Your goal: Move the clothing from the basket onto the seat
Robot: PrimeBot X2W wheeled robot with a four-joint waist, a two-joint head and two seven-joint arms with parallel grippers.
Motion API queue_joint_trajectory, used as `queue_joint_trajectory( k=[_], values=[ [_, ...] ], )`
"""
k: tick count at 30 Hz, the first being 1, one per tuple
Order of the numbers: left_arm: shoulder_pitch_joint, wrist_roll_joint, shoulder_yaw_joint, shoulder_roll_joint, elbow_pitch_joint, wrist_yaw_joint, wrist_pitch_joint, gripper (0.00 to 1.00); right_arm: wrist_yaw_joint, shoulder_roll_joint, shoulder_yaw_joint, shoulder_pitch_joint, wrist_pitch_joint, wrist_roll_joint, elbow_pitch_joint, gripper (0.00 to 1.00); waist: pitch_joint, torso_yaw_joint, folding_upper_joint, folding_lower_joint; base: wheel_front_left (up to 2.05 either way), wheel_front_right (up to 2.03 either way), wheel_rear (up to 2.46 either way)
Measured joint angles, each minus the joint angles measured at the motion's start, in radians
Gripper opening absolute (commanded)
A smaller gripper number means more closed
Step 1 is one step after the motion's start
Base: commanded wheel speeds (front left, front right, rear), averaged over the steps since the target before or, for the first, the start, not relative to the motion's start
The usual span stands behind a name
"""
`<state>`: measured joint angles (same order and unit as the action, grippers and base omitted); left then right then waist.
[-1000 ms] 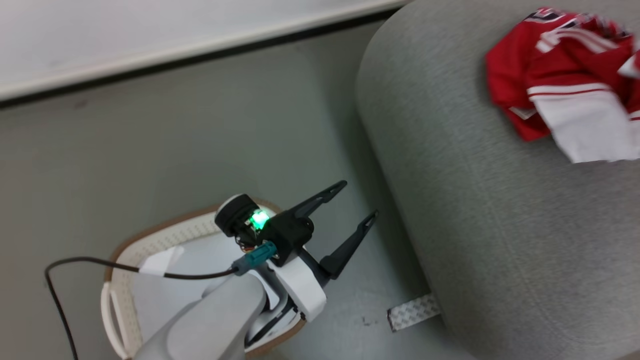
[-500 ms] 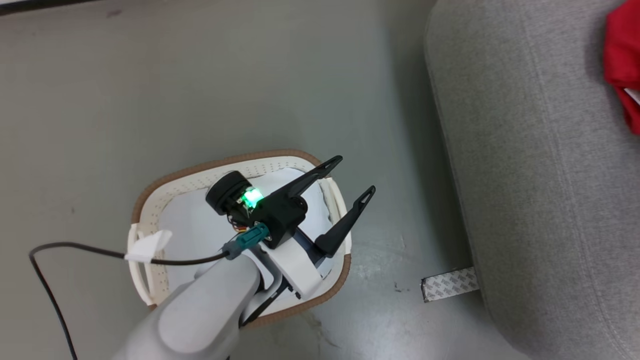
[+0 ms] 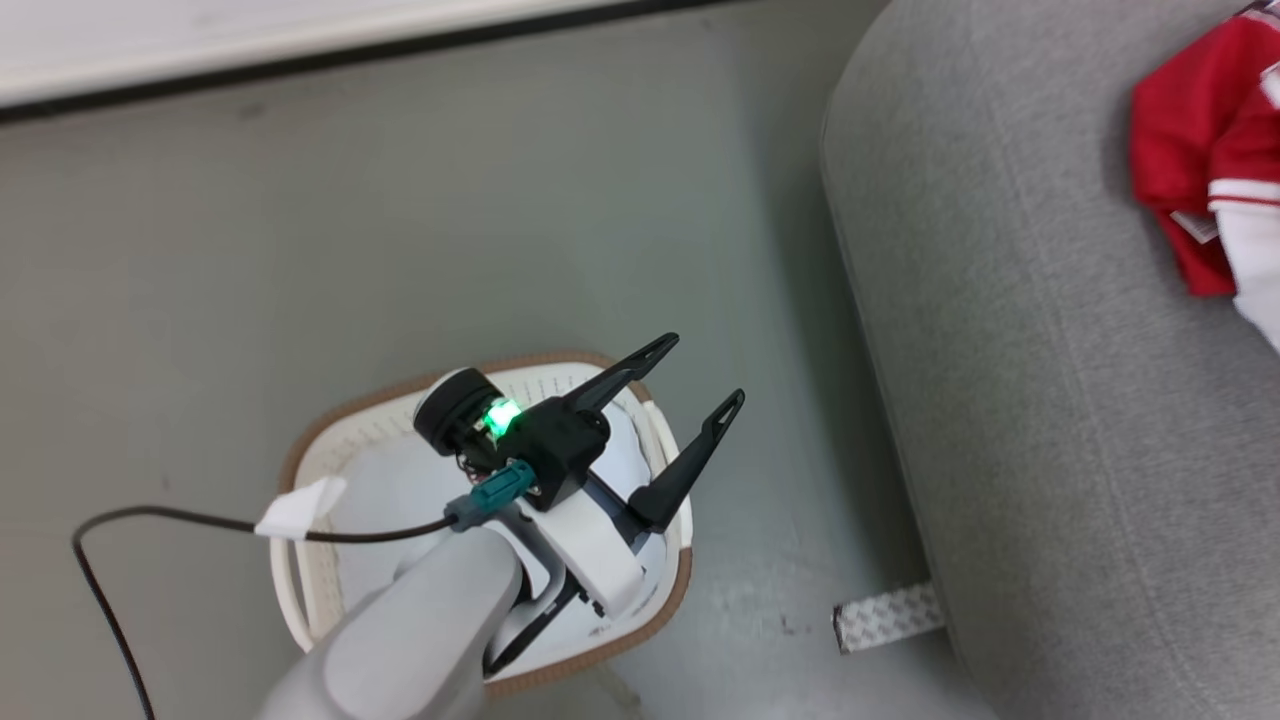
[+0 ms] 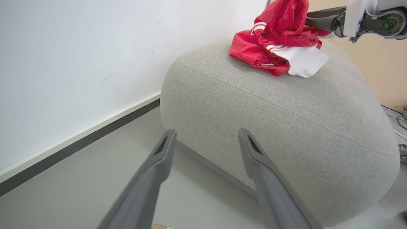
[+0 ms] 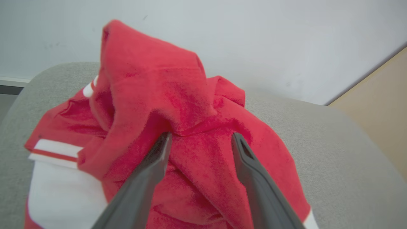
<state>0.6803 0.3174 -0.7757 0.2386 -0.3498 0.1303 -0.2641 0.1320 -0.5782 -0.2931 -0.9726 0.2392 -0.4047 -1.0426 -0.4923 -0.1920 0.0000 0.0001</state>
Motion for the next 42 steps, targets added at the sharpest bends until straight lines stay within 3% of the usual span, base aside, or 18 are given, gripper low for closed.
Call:
queue_joint_trajectory(
  k=[6,12,21,26,34,40,42],
  values=[
    [-0.064,0.019,0.062,-0.034,-0.009,-0.003,0.000,1.00,0.000,-0.051,-0.075,0.061,0.017,-0.013,0.063,1.00,0.130,0.004,0.0001,-0.0001,0.00,0.00,0.00],
    [-0.147,0.028,0.138,-0.070,-0.024,-0.008,0.000,1.00,0.000,-0.087,-0.128,0.143,0.023,-0.060,0.215,1.00,0.282,0.024,0.0001,-0.0002,0.00,0.00,0.00],
    [-0.255,0.043,0.306,-0.092,-0.021,-0.044,0.000,1.00,0.000,-0.078,-0.087,0.339,0.025,-0.125,0.475,1.00,0.446,0.110,0.0001,-0.0004,0.00,0.00,0.00],
    [-0.316,0.038,0.402,-0.091,-0.026,-0.067,0.000,1.00,0.000,0.003,0.036,0.497,0.025,-0.123,0.619,1.00,0.486,0.173,0.0001,-0.0004,0.00,0.00,0.00],
    [-0.418,0.006,0.550,-0.104,-0.029,-0.087,0.000,1.00,0.000,0.217,0.203,0.790,0.025,-0.023,0.841,1.00,0.513,0.246,0.0001,-0.0004,0.00,0.00,0.00],
    [-0.513,-0.051,0.649,-0.143,0.013,-0.063,0.000,1.00,0.000,0.370,0.245,0.948,0.025,0.047,0.932,1.00,0.520,0.246,0.0000,-0.0003,0.00,0.00,0.00],
    [-0.544,-0.067,0.673,-0.158,0.030,-0.062,0.000,1.00,0.000,0.392,0.254,0.979,0.025,0.062,0.937,1.00,0.521,0.240,0.0001,-0.0003,0.00,0.00,0.00]
  ],
)
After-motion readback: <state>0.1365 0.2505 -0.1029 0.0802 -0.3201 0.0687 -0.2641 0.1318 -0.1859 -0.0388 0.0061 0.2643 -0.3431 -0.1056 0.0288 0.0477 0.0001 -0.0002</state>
